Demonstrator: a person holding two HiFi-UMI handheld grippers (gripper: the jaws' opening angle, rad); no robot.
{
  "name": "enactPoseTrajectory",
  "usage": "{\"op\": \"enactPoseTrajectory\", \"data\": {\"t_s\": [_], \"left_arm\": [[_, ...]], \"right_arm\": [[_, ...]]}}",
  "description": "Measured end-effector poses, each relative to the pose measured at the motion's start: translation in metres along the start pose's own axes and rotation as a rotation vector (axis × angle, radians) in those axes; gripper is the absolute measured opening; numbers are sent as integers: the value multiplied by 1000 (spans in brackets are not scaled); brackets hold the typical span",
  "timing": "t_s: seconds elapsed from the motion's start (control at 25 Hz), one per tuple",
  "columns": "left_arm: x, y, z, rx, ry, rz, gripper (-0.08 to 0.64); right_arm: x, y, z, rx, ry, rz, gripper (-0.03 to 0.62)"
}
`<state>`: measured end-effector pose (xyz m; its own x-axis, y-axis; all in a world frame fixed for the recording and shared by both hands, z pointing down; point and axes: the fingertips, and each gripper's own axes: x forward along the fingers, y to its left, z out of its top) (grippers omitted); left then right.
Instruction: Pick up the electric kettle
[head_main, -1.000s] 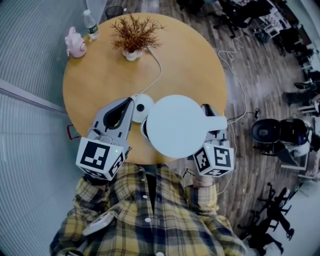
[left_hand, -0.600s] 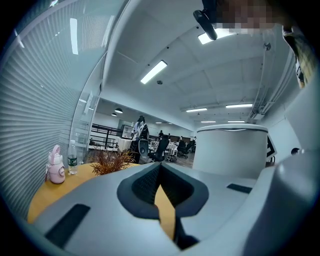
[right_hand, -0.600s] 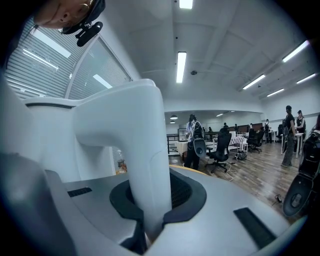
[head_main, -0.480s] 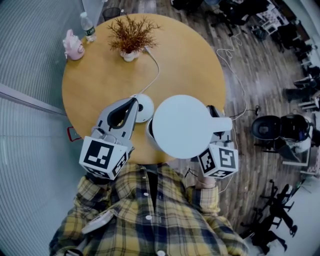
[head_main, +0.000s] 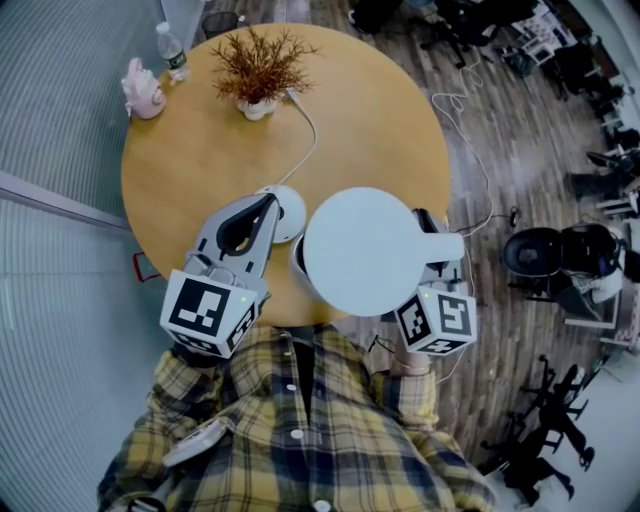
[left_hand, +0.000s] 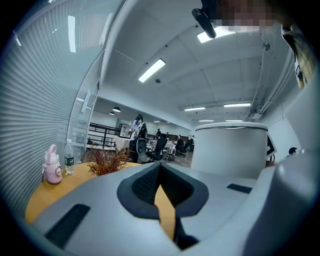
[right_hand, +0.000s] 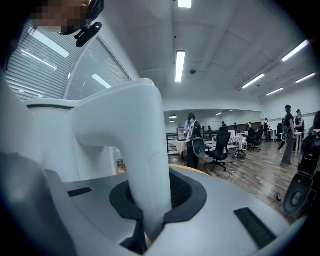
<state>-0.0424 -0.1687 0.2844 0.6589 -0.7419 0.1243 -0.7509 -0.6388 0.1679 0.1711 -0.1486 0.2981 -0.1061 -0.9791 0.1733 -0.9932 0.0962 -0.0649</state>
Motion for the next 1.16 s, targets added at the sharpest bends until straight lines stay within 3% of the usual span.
{"op": "enactPoseTrajectory", "data": {"t_s": [1.16], "left_arm": [[1, -6, 3, 1, 10, 0, 2]], "right_arm": [[-6, -8, -3, -3, 34, -15, 48]]}}
